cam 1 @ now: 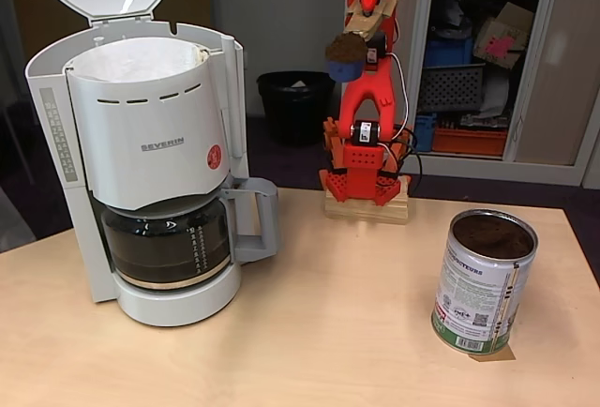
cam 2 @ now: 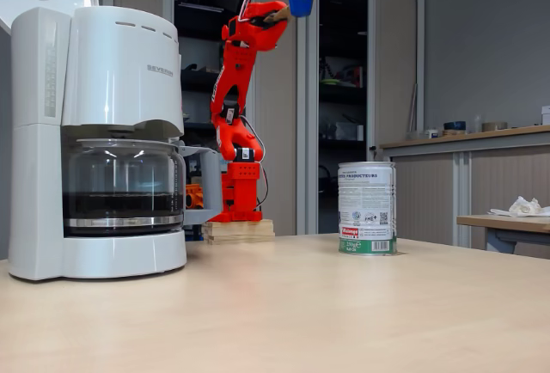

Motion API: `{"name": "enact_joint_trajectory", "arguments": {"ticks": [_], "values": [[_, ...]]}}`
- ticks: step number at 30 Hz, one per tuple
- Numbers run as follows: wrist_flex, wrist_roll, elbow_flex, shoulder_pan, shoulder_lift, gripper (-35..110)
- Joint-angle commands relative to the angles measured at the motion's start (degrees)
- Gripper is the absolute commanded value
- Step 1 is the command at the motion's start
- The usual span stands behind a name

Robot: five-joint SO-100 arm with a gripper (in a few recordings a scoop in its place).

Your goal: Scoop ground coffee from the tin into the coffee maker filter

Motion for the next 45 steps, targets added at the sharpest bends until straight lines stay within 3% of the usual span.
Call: {"name": "enact_joint_trajectory", "arguments": {"ticks": [1,22,36,45], "values": [[1.1,-0.6,-4.7,0.8,-0.4,0],[-1.8,11.2,-6.9,13.2,-0.7,0],[-0.6,5.4,-16.7,33.7,-14.4,0],[0.8,6.4,-22.8,39.5,-17.4,0]]}}
